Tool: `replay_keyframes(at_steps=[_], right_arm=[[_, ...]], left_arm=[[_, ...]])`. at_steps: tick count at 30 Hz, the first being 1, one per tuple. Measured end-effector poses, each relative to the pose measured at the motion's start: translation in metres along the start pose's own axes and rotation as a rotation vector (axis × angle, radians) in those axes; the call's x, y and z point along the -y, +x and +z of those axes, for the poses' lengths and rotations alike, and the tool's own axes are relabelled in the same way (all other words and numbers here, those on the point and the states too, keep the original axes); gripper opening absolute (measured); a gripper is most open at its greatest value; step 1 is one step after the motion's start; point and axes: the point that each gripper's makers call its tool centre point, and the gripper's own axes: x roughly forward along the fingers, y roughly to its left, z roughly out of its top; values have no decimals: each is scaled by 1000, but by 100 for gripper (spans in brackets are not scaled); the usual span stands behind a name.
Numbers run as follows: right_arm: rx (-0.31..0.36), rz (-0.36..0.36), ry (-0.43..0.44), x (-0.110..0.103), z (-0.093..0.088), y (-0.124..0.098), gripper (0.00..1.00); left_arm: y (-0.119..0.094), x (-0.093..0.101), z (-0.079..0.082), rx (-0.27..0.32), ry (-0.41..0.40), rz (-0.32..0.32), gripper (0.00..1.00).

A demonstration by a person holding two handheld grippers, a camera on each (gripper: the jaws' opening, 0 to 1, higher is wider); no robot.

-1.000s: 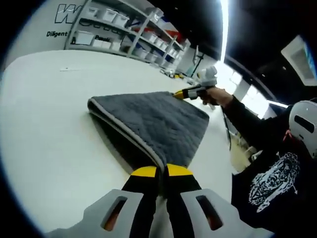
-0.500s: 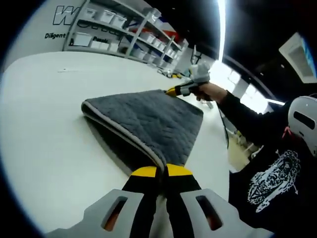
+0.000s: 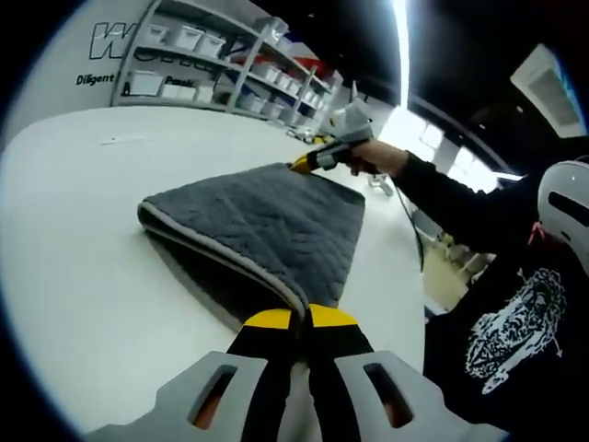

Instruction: Open the folded towel by lifting each exposed corner and separating the folded layers until the towel lies flat within the target outline without major curled edges

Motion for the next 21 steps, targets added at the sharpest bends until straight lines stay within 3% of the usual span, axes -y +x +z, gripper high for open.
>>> replay_keyframes(at_steps=[21], right_arm=[[-23, 26, -63, -13, 26, 27, 3]], left_arm=[[5, 17, -3, 9, 32, -22, 2]])
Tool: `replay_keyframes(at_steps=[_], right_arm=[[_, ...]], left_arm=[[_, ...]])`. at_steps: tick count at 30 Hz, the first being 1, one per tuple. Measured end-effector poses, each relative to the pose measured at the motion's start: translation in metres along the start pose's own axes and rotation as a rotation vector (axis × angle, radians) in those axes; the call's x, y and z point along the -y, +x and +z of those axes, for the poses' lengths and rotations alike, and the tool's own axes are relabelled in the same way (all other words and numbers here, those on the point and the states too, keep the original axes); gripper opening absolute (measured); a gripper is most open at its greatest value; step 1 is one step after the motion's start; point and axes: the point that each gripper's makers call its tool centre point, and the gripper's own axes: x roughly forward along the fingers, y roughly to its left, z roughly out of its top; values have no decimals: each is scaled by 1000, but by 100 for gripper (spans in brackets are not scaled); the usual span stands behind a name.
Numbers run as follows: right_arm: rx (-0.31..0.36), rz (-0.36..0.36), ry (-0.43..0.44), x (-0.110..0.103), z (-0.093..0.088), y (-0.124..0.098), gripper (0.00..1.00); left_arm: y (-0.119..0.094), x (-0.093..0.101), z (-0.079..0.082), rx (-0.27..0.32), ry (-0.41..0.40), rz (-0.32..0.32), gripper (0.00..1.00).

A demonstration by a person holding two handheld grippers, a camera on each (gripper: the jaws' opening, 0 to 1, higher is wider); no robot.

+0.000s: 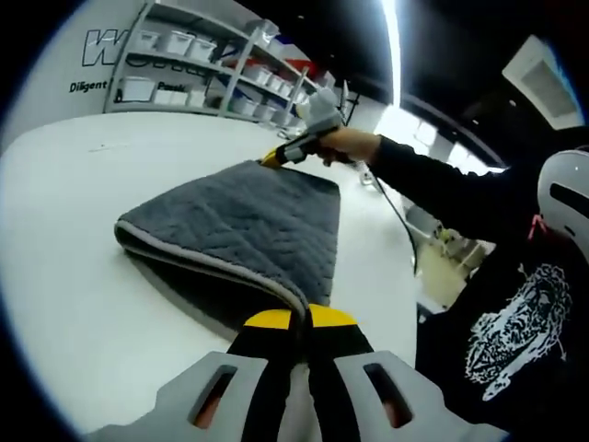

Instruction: Open the folded towel by lifting each exposed corner and separating the folded layers until the towel lies flat within the target outline without major curled edges

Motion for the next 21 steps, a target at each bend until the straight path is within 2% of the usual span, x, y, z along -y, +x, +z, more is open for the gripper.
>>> replay_keyframes(at_steps=[14, 21], right_arm=[[-29, -5, -55, -8, 9, 8, 3], [-31, -11, -83, -10, 17, 13, 3]], left_arm=[[2, 10, -1, 8, 37, 5, 1], [6, 21, 0, 7, 68, 2, 1]])
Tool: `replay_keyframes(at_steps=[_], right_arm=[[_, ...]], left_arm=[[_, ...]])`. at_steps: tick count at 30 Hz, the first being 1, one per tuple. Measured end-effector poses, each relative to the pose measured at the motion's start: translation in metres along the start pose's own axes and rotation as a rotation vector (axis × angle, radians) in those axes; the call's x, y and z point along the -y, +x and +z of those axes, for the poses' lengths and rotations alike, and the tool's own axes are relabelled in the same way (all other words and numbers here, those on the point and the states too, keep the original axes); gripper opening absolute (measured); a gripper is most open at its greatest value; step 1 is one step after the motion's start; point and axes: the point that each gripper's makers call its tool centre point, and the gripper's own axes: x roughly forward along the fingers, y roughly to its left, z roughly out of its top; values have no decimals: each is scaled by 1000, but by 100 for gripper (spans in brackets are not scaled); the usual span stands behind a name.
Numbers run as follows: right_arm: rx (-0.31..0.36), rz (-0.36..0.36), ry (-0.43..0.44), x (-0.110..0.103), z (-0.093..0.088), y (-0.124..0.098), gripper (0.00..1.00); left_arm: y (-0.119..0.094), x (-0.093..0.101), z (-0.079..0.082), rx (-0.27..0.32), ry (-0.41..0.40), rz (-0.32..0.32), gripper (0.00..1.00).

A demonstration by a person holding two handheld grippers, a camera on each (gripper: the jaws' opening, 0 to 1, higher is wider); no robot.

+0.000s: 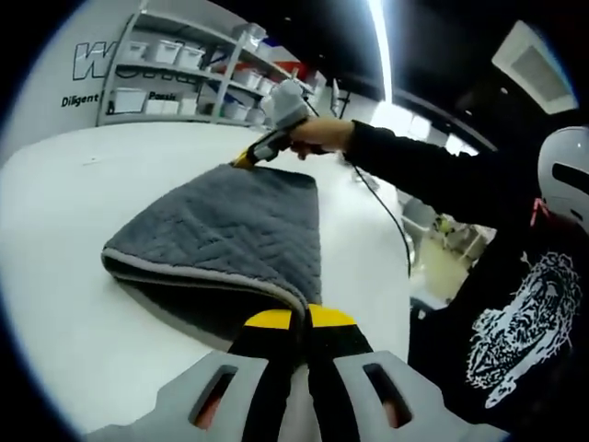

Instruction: Open the folded towel by lifting each exposed corner and separating the folded layers until the towel lies flat within the target outline without major curled edges

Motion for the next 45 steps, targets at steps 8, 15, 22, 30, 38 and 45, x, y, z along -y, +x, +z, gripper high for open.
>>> replay_keyframes(at_steps=[8, 15, 22, 30, 38, 45], right_arm=[[-12, 4, -30, -1, 12, 10, 3], [-16, 7, -48, -3, 21, 16, 3], [-18, 5, -63, -3, 23, 17, 4], [-17, 11, -78, -5, 29, 20, 4], [-11, 34, -102, -11, 40, 26, 4], [-17, 56, -99, -14, 46, 32, 5]], left_arm=[[7, 11, -3, 4, 23, -8, 1], [9, 14, -1, 9, 42, -11, 1], [10, 15, -1, 14, 41, -12, 1], [13, 19, -1, 17, 47, -14, 1], [19, 28, -1, 21, 58, -24, 1], [22, 33, 0, 24, 66, -34, 1]])
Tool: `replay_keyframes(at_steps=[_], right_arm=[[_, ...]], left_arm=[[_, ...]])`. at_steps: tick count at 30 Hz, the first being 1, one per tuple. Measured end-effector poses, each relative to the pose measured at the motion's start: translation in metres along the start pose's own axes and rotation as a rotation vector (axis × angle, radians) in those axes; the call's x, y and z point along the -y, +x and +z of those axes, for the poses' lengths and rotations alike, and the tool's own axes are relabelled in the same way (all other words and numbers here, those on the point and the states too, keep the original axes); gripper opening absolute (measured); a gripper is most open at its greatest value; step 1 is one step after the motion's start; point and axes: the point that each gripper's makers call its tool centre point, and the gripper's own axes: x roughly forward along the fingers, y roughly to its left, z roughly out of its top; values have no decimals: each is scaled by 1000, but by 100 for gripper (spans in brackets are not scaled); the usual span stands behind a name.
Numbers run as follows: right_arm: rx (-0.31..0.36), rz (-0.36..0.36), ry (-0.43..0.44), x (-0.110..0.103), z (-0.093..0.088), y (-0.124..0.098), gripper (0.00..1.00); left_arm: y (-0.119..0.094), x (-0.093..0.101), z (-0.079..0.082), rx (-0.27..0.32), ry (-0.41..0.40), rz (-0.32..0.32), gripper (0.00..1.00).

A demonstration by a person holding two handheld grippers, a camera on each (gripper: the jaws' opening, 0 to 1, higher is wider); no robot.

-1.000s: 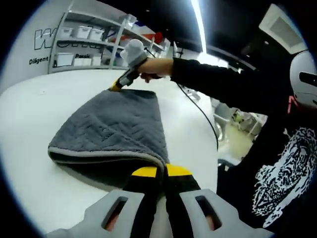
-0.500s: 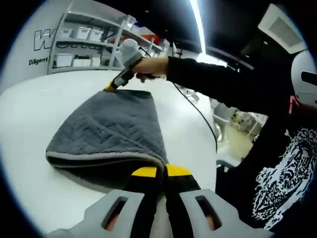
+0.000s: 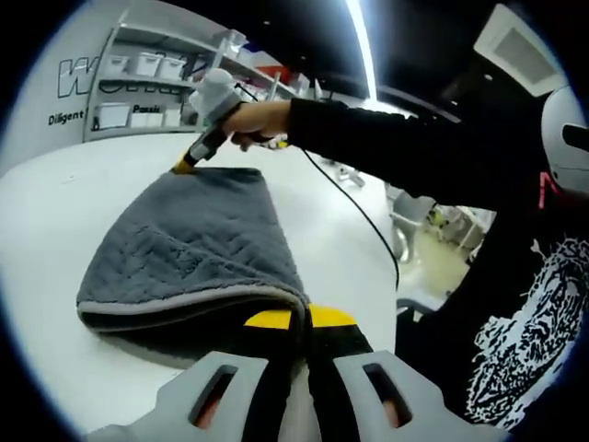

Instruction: Open the folded towel by lifting each exposed corner and separating the folded layers until the towel lies flat within the target outline without major curled edges

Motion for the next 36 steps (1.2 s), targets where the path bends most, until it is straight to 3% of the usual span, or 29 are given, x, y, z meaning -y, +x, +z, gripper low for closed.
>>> replay_keyframes(at_steps=[20, 36], right_arm=[[-14, 29, -58, -8, 16, 10, 5], [-43, 52, -163, -19, 35, 22, 5]], left_arm=[[20, 15, 7, 2, 53, -8, 1], [34, 22, 14, 6, 97, -17, 1]])
